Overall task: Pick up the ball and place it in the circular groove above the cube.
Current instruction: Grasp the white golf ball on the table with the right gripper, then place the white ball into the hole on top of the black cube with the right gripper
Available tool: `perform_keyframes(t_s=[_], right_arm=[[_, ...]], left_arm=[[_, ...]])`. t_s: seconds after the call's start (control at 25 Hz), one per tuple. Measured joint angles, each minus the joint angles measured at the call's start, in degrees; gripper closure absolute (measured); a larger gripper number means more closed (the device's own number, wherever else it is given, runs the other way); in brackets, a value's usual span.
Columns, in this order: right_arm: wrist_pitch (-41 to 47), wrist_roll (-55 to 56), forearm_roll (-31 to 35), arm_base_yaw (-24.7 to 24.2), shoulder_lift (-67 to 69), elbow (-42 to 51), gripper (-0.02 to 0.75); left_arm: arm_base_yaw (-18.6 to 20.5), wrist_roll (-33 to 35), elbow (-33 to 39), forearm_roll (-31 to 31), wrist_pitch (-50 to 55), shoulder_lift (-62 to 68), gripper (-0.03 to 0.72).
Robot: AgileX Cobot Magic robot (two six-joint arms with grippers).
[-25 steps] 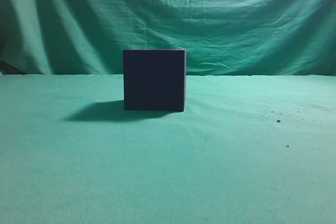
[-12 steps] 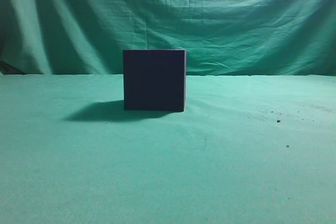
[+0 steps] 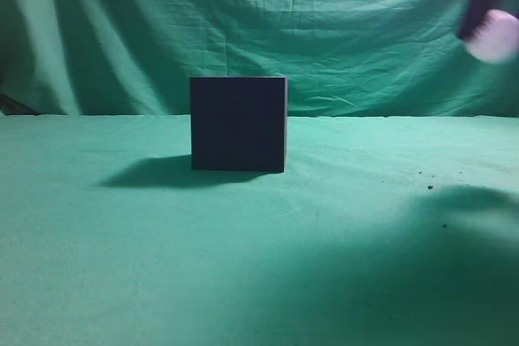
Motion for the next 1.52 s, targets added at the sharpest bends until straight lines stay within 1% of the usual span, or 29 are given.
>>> perform_keyframes(t_s=[0.08, 0.28, 0.4, 0.52, 0.6, 0.8, 1.16, 1.36, 1.4, 1.52], right_arm=[[1.27, -2.13, 2.35, 4.48, -0.69, -3.53, 0.424], [2.08, -3.29, 2.99, 17.07, 1.75, -12.11, 0.424], [3.04, -3.29, 1.04, 22.64, 5.91, -17.30, 0.424], [4.35, -3.43, 0.12, 25.11, 10.41, -22.01, 0.424], [5.00, -3.43, -0.43, 25.96, 13.87, -25.04, 0.424], [6.40, -3.43, -2.56, 26.03, 20.62, -31.31, 0.424], [6.40, -5.90, -4.38, 26.03, 24.64, -33.02, 0.424], [6.68, -7.30, -4.38, 26.03, 24.64, -34.22, 0.215], [6.98, -7.30, -4.38, 26.03, 24.64, -34.73, 0.184], [10.32, -7.18, -5.08, 26.03, 24.68, -37.91, 0.192]], left_arm=[[0.00, 0.00, 0.00, 0.00, 0.00, 0.00, 0.688], [0.00, 0.00, 0.00, 0.00, 0.00, 0.00, 0.688], [0.00, 0.00, 0.00, 0.00, 0.00, 0.00, 0.688], [0.00, 0.00, 0.00, 0.00, 0.00, 0.00, 0.688], [0.00, 0.00, 0.00, 0.00, 0.00, 0.00, 0.688], [0.00, 0.00, 0.00, 0.00, 0.00, 0.00, 0.688], [0.00, 0.00, 0.00, 0.00, 0.00, 0.00, 0.688], [0.00, 0.00, 0.00, 0.00, 0.00, 0.00, 0.688], [0.00, 0.00, 0.00, 0.00, 0.00, 0.00, 0.688], [0.00, 0.00, 0.00, 0.00, 0.00, 0.00, 0.688]])
